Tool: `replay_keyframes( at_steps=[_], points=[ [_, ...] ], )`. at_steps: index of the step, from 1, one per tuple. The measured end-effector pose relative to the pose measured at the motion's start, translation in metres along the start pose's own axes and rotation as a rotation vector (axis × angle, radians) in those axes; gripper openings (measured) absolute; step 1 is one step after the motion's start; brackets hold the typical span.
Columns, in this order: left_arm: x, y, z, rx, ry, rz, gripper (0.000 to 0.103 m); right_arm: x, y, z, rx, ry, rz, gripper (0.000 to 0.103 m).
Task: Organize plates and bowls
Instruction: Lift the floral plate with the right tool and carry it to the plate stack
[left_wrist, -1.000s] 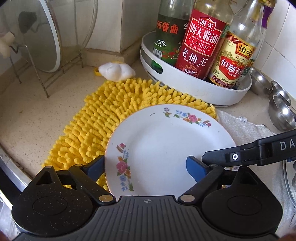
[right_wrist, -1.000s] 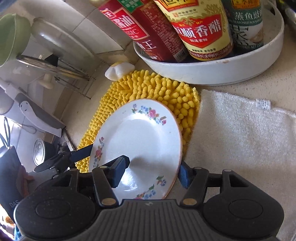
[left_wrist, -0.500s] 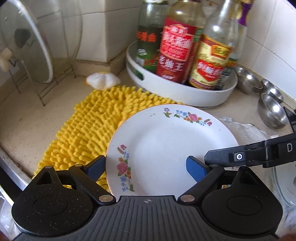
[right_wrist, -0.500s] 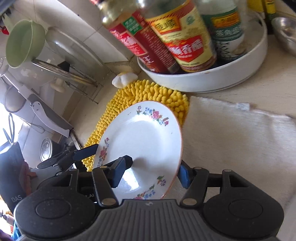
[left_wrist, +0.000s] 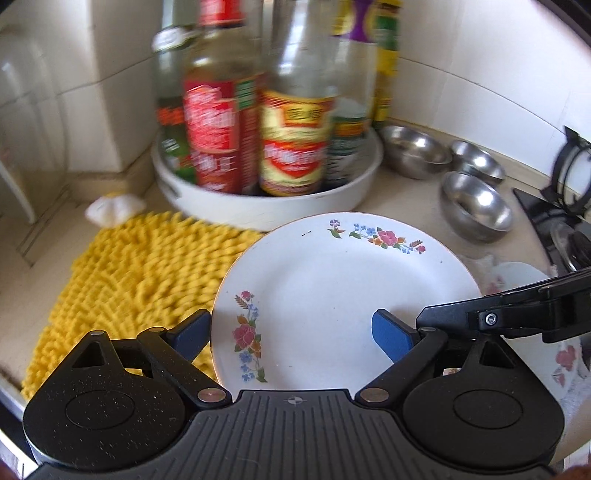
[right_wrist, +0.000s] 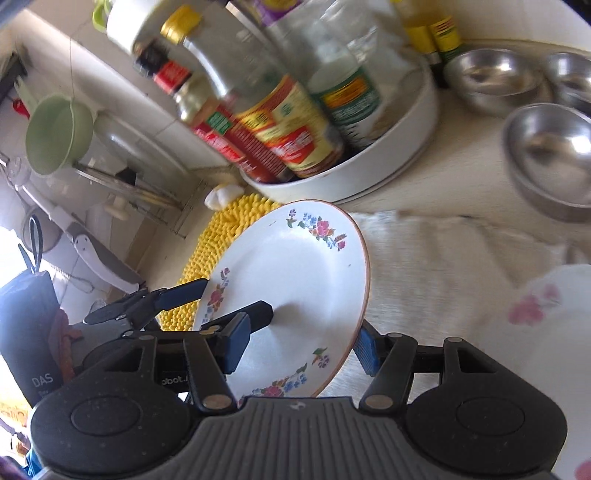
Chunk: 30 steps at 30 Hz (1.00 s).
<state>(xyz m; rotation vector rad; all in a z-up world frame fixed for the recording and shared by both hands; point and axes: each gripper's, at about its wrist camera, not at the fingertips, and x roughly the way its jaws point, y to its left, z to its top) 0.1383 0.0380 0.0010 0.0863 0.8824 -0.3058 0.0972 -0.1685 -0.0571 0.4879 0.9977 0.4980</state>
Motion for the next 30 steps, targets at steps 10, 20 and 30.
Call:
replay_keyframes(
  at_steps=[10, 20, 30],
  points=[
    [0.005, -0.075, 0.012, 0.159, -0.024, -0.103, 0.095, -0.073, -0.047, -0.028, 0.11, -0.129, -0.052, 0.074],
    [0.021, -0.154, 0.01, 0.309, 0.014, -0.221, 0.095, -0.126, -0.097, -0.062, 0.243, -0.197, -0.119, 0.074],
    [0.035, -0.193, 0.006, 0.372, 0.056, -0.265, 0.095, -0.144, -0.122, -0.08, 0.303, -0.206, -0.14, 0.074]
  ],
)
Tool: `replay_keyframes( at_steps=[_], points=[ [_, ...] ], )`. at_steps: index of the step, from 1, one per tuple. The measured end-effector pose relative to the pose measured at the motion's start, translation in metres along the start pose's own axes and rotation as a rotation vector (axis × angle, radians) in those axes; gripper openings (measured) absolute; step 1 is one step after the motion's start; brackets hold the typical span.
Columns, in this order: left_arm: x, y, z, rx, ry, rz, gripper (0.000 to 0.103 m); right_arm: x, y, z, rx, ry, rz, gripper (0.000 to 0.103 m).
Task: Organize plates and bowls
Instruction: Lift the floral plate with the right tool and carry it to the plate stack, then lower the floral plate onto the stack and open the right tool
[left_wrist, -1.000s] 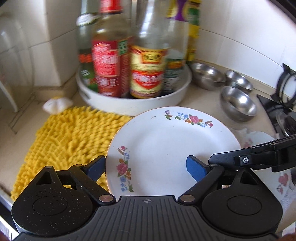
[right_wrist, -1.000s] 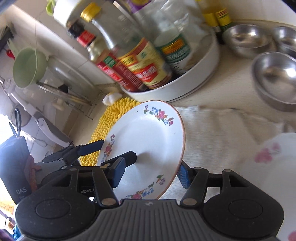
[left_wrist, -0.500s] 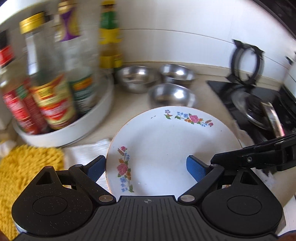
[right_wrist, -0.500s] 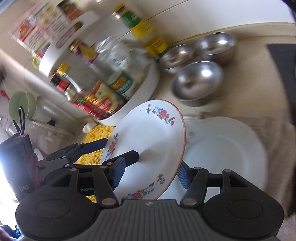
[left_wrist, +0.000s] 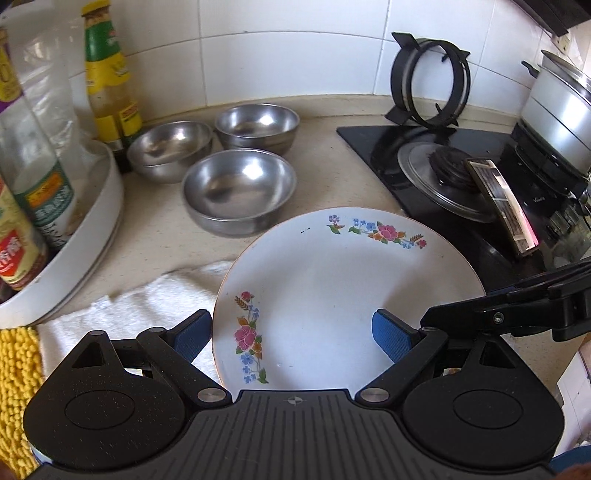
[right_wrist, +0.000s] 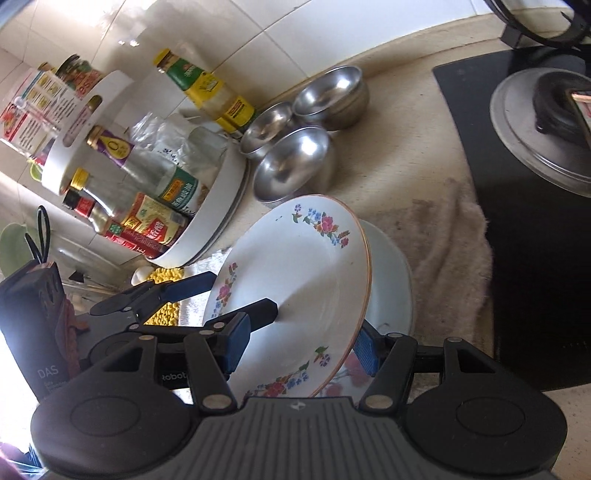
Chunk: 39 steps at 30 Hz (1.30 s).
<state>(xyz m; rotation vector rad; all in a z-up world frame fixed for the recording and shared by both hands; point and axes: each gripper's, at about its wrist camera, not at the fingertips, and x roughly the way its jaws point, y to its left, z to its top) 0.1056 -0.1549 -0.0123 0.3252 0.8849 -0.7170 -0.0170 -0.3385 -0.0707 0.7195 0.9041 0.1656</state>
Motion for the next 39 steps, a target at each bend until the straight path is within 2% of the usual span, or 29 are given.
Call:
replay_keyframes(
  at_steps=[5, 6, 7, 8, 9, 10, 11, 12, 13, 15, 18, 21, 28, 39],
  points=[
    [0.004, -0.007, 0.001, 0.016, 0.01, -0.014, 0.095, -0.004, -0.005, -0.002, 0.007, -0.002, 0.0, 0.074],
    [0.005, -0.009, 0.002, 0.023, 0.009, -0.019, 0.088, -0.005, -0.006, -0.003, 0.008, -0.007, 0.021, 0.071],
    [0.003, -0.012, 0.002, 0.035, 0.0, -0.055, 0.079, -0.004, -0.005, -0.003, 0.014, 0.001, 0.01, 0.071],
    [0.002, -0.016, 0.003, 0.045, 0.008, -0.078, 0.065, -0.003, -0.005, -0.003, 0.008, 0.001, -0.003, 0.071],
    [0.003, -0.022, 0.004, 0.071, 0.014, -0.07, 0.062, -0.002, -0.007, -0.003, 0.003, 0.004, -0.015, 0.071],
    [0.005, -0.027, 0.004, 0.097, 0.009, -0.04, 0.065, -0.001, -0.01, -0.004, 0.012, 0.012, -0.022, 0.071],
    [0.008, -0.03, 0.002, 0.114, 0.013, -0.014, 0.074, 0.0, -0.013, -0.005, 0.023, 0.02, -0.038, 0.072],
    [0.01, -0.028, 0.001, 0.113, 0.02, -0.019, 0.08, 0.001, -0.018, -0.006, 0.032, 0.03, -0.047, 0.072],
    [0.01, -0.025, -0.001, 0.092, 0.024, -0.054, 0.081, 0.001, -0.022, -0.008, 0.046, 0.029, -0.048, 0.072],
    [0.006, -0.019, -0.001, 0.06, 0.016, -0.086, 0.083, -0.003, -0.024, -0.008, 0.059, 0.0, -0.057, 0.072],
    [0.003, -0.017, 0.003, 0.06, -0.005, -0.064, 0.085, -0.008, -0.021, 0.0, 0.035, -0.047, -0.103, 0.072],
    [0.001, -0.016, 0.006, 0.064, -0.016, -0.049, 0.087, -0.011, -0.019, 0.006, 0.015, -0.062, -0.113, 0.072],
    [0.003, 0.0, 0.014, 0.034, -0.02, -0.01, 0.088, 0.003, 0.0, 0.029, -0.049, -0.034, -0.114, 0.073],
    [0.019, 0.049, 0.044, -0.002, -0.014, 0.084, 0.092, 0.047, 0.032, 0.079, -0.14, -0.014, -0.133, 0.073]
  ],
)
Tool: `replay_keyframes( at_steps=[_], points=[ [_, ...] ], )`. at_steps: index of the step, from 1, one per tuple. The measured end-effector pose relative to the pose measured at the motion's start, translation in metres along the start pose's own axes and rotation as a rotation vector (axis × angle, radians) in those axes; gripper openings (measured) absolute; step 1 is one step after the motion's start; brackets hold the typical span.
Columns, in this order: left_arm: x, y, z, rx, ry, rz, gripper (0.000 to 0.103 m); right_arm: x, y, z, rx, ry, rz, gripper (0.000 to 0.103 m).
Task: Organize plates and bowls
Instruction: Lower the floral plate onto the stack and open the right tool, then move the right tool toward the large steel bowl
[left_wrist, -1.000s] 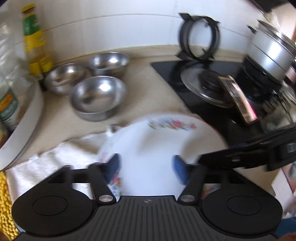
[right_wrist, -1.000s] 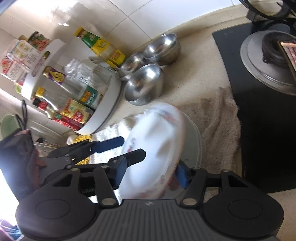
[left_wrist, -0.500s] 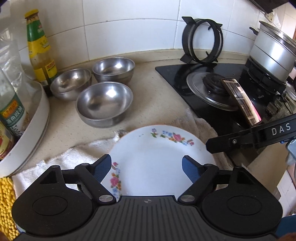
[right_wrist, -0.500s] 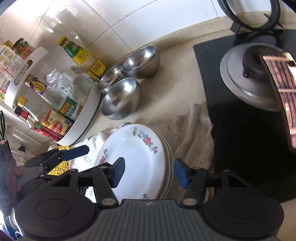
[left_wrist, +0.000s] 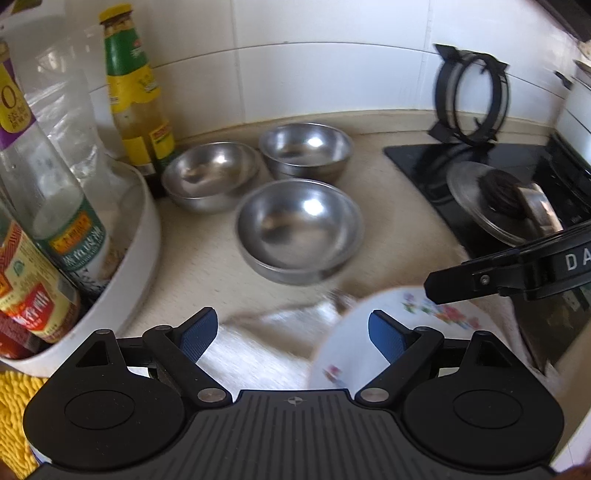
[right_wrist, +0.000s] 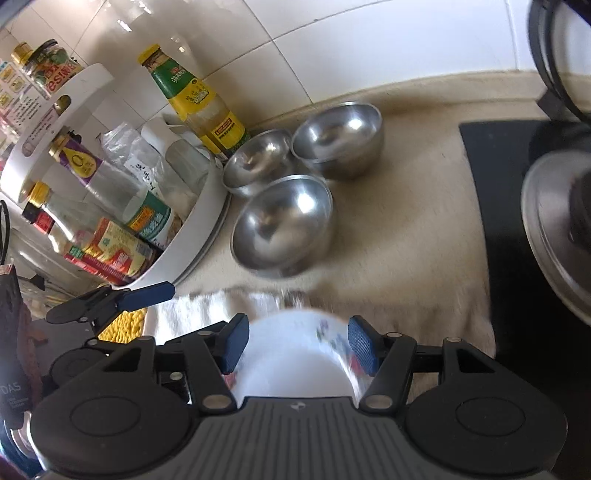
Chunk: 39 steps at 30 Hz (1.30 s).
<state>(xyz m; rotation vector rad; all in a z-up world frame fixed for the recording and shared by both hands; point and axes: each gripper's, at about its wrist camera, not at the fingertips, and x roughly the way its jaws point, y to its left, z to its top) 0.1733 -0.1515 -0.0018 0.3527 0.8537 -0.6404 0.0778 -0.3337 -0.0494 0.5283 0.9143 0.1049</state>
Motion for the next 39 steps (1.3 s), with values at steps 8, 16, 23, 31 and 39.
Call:
replay_keyframes(
  at_steps=[8, 16, 23, 31, 39],
  points=[
    [0.028, 0.019, 0.024, -0.043, 0.025, 0.027, 0.093, 0.031, -0.002, 0.04, -0.001, 0.031, -0.039, 0.079],
    [0.058, 0.027, 0.047, -0.084, 0.066, 0.021, 0.094, 0.056, -0.01, 0.063, 0.003, 0.059, -0.04, 0.079],
    [0.077, 0.025, 0.057, -0.083, 0.096, 0.01, 0.094, 0.074, -0.015, 0.07, 0.004, 0.09, -0.036, 0.079],
    [0.095, 0.02, 0.056, -0.082, 0.137, -0.038, 0.069, 0.096, -0.024, 0.066, 0.06, 0.157, 0.021, 0.071],
    [0.087, 0.009, 0.053, -0.034, 0.134, -0.057, 0.063, 0.08, -0.023, 0.06, 0.054, 0.161, 0.045, 0.064]
  ],
)
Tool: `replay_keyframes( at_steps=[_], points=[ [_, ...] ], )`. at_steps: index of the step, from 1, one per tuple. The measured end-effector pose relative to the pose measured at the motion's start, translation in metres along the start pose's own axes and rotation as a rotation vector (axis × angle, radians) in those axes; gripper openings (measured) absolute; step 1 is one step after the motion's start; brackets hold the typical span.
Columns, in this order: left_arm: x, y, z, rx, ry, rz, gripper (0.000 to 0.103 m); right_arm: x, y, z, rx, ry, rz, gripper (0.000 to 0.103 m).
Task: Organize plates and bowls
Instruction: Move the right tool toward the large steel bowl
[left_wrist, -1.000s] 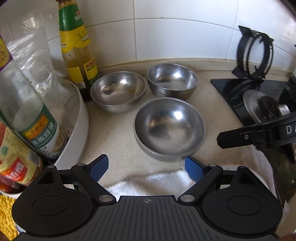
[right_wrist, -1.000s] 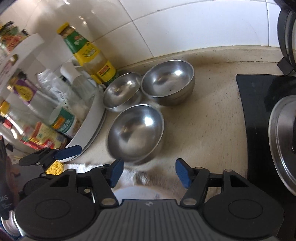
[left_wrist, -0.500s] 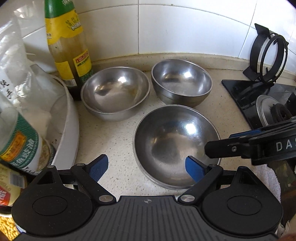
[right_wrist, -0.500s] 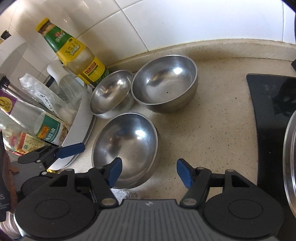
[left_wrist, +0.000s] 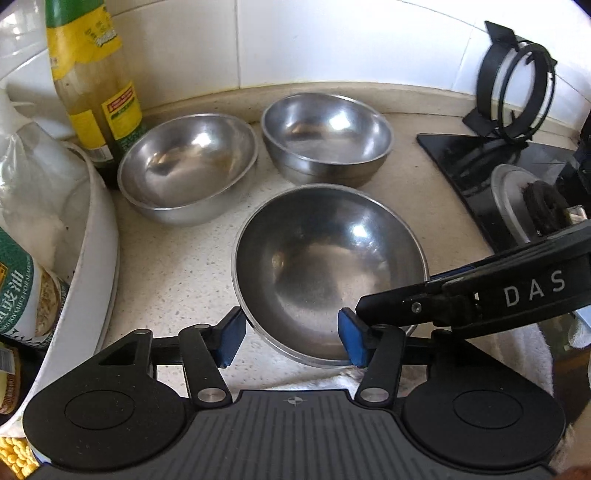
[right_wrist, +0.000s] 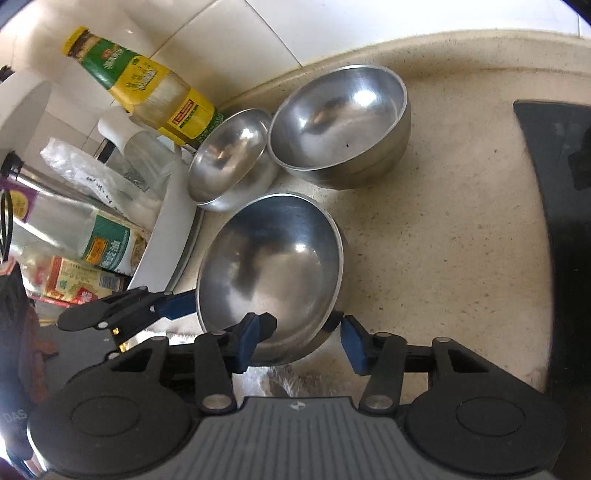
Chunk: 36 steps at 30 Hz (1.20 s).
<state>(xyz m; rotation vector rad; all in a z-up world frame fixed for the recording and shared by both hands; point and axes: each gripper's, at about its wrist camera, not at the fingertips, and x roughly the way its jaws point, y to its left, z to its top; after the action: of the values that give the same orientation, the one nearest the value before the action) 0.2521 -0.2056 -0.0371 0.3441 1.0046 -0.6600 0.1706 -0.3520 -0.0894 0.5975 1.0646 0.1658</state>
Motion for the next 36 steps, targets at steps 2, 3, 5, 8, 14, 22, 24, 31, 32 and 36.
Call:
replay_keyframes(
  at_steps=[2, 3, 5, 8, 14, 22, 24, 31, 32, 36],
  points=[
    [-0.002, -0.003, 0.0, 0.01, -0.006, -0.001, 0.063, -0.003, 0.0, -0.003, 0.002, 0.003, -0.004, 0.064],
    [-0.003, -0.005, -0.001, 0.012, -0.003, -0.003, 0.063, -0.005, 0.0, -0.004, -0.001, 0.005, -0.009, 0.064],
    [-0.004, -0.008, -0.003, 0.02, -0.001, -0.008, 0.064, -0.008, 0.0, -0.007, -0.003, 0.005, -0.01, 0.064],
    [-0.009, -0.01, -0.004, 0.031, -0.006, -0.021, 0.066, -0.015, -0.002, -0.01, 0.006, 0.002, -0.006, 0.064],
    [-0.004, -0.012, -0.004, 0.039, 0.0, -0.021, 0.078, -0.018, -0.014, -0.009, 0.031, 0.013, -0.034, 0.064],
    [-0.015, 0.012, -0.002, -0.015, -0.023, 0.011, 0.082, -0.041, -0.016, 0.0, 0.028, -0.031, -0.055, 0.064],
    [-0.02, 0.018, 0.0, -0.029, -0.039, 0.023, 0.085, -0.045, -0.016, 0.005, 0.027, -0.05, -0.062, 0.065],
    [-0.029, 0.034, 0.001, -0.079, -0.062, 0.025, 0.085, -0.044, -0.001, 0.035, 0.005, -0.088, -0.066, 0.065],
    [-0.03, 0.035, -0.001, -0.086, -0.06, 0.022, 0.085, -0.042, 0.006, 0.044, -0.012, -0.095, -0.055, 0.065],
    [-0.036, 0.041, -0.014, -0.127, -0.054, -0.003, 0.085, -0.018, 0.034, 0.078, -0.03, -0.079, 0.026, 0.065]
  ],
)
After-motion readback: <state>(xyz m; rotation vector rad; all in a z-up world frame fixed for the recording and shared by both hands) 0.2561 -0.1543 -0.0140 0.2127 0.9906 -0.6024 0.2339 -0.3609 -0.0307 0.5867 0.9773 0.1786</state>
